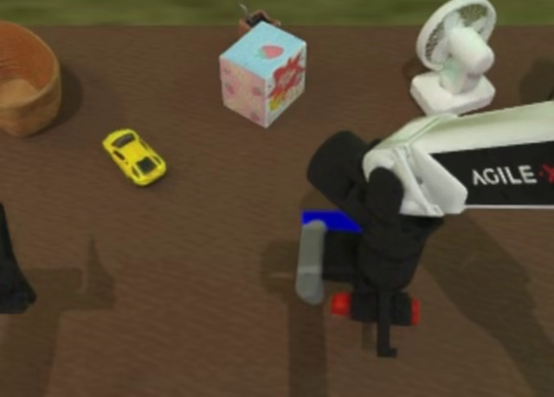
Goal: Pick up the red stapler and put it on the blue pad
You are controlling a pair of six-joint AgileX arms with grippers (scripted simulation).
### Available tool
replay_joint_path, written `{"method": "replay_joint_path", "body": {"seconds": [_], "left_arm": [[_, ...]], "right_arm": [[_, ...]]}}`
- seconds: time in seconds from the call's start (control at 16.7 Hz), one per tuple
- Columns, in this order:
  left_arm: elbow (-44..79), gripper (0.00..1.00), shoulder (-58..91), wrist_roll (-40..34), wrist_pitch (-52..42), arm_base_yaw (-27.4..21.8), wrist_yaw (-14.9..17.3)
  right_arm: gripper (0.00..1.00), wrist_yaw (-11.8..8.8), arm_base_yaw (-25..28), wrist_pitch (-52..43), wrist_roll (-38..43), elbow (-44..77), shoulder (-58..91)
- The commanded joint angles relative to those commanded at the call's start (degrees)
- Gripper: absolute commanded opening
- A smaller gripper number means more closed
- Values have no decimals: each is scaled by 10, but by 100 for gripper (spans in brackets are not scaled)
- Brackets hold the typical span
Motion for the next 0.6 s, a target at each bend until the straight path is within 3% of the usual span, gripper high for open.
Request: {"method": "replay_joint_path", "body": {"seconds": [0.6], "left_arm": [[0, 100, 0, 0, 0, 0, 0]], "right_arm": [[0, 0, 1, -23, -2, 18, -9]]}}
